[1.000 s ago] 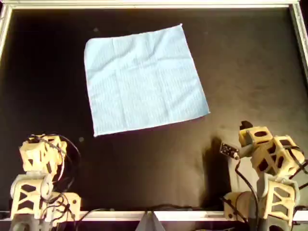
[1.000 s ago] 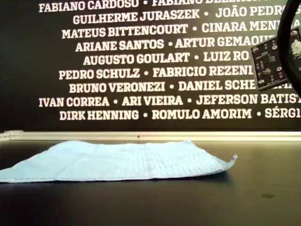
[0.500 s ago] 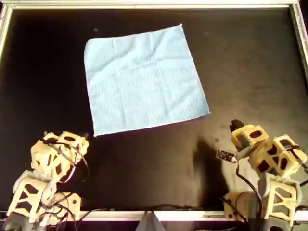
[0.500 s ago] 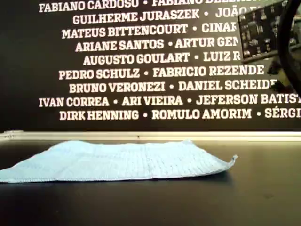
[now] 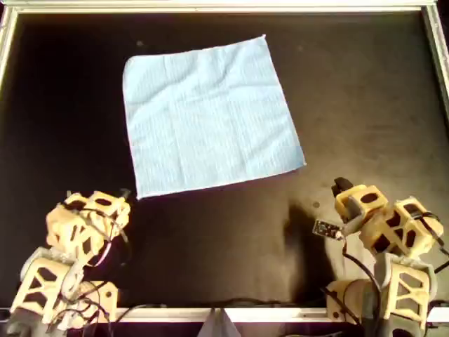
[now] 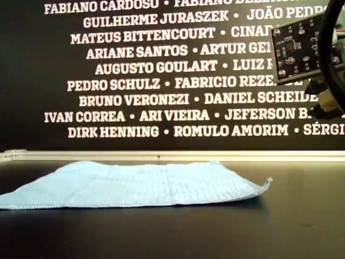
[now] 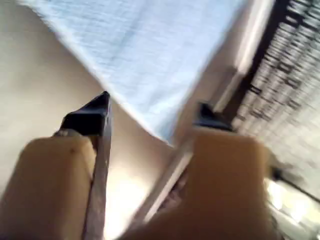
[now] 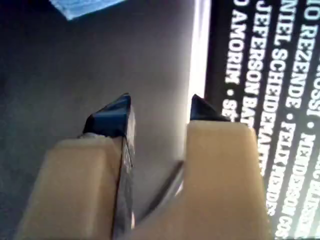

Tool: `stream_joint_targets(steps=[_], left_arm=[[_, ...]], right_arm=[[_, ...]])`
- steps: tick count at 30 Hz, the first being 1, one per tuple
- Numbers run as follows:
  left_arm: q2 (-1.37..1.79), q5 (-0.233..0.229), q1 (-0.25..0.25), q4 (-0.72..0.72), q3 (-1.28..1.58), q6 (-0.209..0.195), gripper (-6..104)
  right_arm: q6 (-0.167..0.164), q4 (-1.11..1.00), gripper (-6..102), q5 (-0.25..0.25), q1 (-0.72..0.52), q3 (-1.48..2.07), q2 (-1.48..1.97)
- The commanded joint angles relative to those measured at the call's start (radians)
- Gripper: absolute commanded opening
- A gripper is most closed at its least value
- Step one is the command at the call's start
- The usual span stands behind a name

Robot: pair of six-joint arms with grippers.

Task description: Fold a cloth

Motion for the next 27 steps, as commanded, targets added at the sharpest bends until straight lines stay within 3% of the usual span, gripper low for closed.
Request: stream_joint_targets(steps=[1, 7, 12, 19, 25, 27], left_arm=[[-0.120, -0.006, -0.025, -0.029, -0.060, -0.005, 75], [-0.463, 0.008, -0.025, -0.029, -0.227, -0.005, 75], [-0.733, 0.011, -0.028, -0.029, -0.434, -0.005, 76], [-1.057, 0.011, -0.028, -0.029, -0.566, -0.005, 76], [-1.123, 0.011, -0.028, -0.029, -0.591, -0.005, 76], [-1.123, 0.011, -0.028, -0.029, -0.591, -0.003, 76]], right_arm=[[0.005, -0.052, 53, 0.002, 0.029, -0.041, 0.003], [-0.005, -0.054, 56, 0.005, 0.100, -0.184, -0.311], [-0.005, -0.052, 57, 0.005, 0.117, -0.468, -0.765], [0.009, -0.049, 57, 0.000, 0.123, -0.761, -1.232], [-0.003, -0.035, 57, 0.009, 0.313, -0.790, -1.305], [-0.003, -0.035, 57, 0.055, 0.388, -0.793, -1.313]])
